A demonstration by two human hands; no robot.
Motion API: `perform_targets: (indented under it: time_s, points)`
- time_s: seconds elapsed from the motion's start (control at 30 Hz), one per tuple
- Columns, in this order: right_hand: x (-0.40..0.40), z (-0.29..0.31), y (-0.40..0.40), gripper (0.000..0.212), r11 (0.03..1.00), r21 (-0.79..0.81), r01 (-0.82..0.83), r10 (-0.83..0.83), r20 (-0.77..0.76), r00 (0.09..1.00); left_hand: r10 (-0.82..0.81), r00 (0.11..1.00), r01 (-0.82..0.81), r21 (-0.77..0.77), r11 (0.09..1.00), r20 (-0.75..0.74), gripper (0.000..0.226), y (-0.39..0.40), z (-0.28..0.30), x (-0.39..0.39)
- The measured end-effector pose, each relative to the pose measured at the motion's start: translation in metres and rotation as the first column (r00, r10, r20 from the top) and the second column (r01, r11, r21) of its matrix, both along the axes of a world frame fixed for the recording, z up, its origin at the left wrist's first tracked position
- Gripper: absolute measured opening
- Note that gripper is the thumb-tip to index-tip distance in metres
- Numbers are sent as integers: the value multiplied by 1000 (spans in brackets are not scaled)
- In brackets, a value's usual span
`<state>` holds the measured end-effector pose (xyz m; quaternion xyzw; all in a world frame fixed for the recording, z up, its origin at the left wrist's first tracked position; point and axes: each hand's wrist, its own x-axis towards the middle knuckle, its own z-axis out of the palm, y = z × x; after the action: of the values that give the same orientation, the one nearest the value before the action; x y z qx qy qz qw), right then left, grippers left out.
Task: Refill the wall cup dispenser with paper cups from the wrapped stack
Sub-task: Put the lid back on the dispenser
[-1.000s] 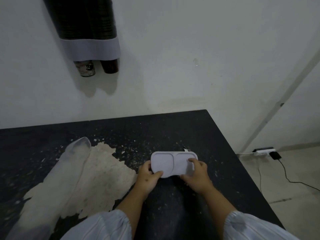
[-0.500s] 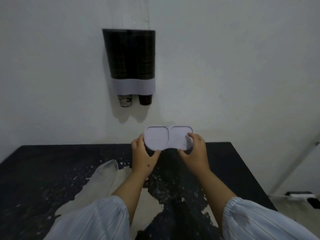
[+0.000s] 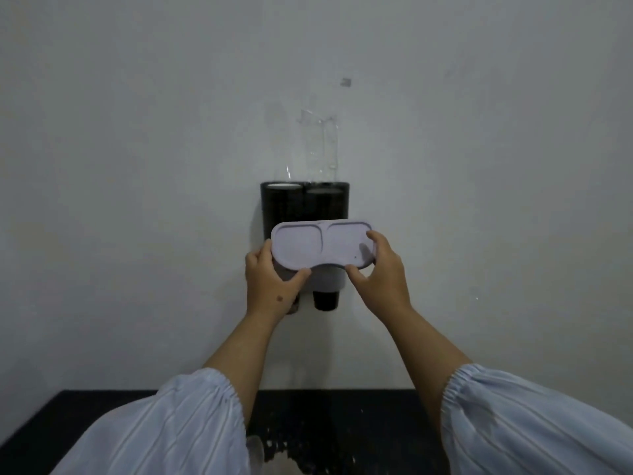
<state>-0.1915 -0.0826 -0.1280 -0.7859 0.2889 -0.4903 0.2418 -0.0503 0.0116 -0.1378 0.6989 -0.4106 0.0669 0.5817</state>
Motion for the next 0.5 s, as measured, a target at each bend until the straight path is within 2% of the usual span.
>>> perform_targets:
  time_s: [0.33,0.5]
  points:
    - [51,66,-31,59,989,-146,38,-27,77,997,33,991,-22,-86,996,130,73,-30,71,56]
    - [68,80,-46,60,990,-132,39,-31,60,998,45,989,-34,-82,996,141,64,-43,87,73]
